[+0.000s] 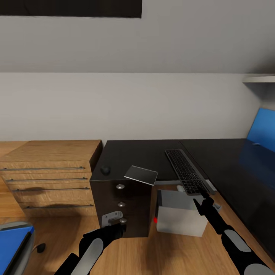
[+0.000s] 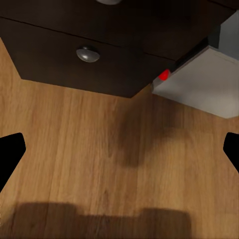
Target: In the bedroom, organize the workspace by keeping the computer under the desk, ensuring the monitor is on the desk, placing the keyboard on the desk next to the monitor, placing the mouse on the desk next to the keyboard, moving the folder from the swivel chair onto the desk next to the mouse, stacking the notebook on top of the folder with the pen on top of the notebook, and positioning the swivel chair next to the desk.
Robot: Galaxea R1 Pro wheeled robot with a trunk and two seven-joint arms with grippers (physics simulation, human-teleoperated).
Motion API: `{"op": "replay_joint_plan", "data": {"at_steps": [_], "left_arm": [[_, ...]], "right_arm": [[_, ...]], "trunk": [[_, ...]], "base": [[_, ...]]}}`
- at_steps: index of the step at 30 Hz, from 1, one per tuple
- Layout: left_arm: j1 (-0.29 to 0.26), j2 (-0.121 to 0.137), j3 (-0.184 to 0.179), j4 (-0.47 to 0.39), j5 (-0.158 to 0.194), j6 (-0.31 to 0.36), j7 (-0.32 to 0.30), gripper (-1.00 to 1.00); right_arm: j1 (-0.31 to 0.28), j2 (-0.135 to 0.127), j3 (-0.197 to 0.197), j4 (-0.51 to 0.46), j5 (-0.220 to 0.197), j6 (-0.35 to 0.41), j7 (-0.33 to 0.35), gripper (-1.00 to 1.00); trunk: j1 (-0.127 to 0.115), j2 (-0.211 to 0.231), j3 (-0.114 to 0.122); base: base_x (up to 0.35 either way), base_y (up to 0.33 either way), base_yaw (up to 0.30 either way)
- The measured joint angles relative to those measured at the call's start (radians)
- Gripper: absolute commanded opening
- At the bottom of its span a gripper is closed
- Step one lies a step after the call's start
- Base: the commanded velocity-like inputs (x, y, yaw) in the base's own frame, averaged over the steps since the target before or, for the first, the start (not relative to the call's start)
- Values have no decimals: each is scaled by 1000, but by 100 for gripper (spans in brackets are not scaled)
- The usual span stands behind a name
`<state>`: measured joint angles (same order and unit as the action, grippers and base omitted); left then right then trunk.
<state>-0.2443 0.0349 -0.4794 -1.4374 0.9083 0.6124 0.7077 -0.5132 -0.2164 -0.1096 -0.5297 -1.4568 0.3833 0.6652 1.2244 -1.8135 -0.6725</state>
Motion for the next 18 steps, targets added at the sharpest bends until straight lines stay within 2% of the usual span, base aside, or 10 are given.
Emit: {"op": "replay_joint_plan", "data": {"at_steps": [8,18], "left_arm": [[0,0,0,10,0,0,-1,100],[0,-2,0,23,0,0,-1,100]], "right_arm": [[0,0,0,0,0,-1,0,100],[0,0,0,0,0,-2,0,100]], "trunk": [[0,0,0],[0,0,0]], "base": [[0,0,0],[88,0,0]]}}
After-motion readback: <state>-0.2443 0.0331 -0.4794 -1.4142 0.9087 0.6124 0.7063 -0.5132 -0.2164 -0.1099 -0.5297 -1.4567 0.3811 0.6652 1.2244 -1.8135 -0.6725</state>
